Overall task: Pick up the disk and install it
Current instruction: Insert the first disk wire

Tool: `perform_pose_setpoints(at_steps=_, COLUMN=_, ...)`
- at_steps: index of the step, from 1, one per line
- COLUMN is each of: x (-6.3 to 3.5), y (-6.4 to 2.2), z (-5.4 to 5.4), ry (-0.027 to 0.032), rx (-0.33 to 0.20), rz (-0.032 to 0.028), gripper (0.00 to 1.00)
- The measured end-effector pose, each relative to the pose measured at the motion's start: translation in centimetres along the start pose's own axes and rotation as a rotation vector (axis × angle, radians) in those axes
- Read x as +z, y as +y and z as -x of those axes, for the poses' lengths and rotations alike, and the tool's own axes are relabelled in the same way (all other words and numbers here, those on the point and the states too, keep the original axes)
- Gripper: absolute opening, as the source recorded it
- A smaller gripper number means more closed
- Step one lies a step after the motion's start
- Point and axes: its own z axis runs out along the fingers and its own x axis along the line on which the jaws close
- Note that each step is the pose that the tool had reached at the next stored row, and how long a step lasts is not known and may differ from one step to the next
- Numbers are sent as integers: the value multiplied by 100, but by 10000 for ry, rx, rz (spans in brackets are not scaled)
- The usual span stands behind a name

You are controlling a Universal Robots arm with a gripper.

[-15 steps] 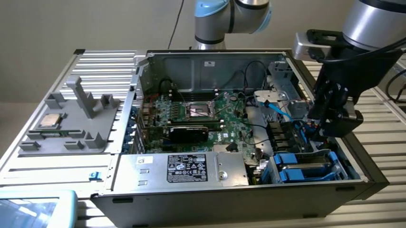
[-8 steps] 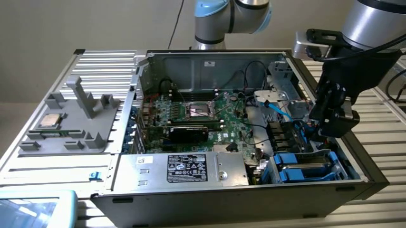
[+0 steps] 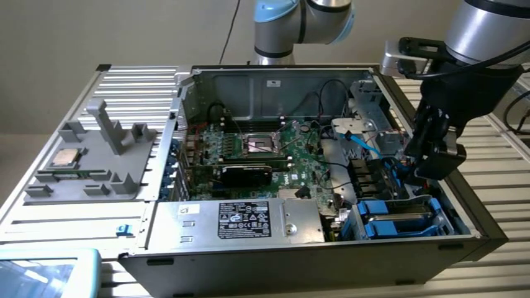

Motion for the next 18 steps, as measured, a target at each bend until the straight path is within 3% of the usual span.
perform_pose_setpoints(at_steps=7, x=-1, y=47, z=-21, ry=16, rx=430, rz=-5, gripper=60)
perform_pose_setpoints(at_steps=12, x=12, y=99, z=-44, ry=-23, rx=492, rz=-78, gripper=60)
perform_pose_setpoints(at_steps=18, x=34, y=102, z=-45, ry=-69, rx=720, rz=-116, gripper=60)
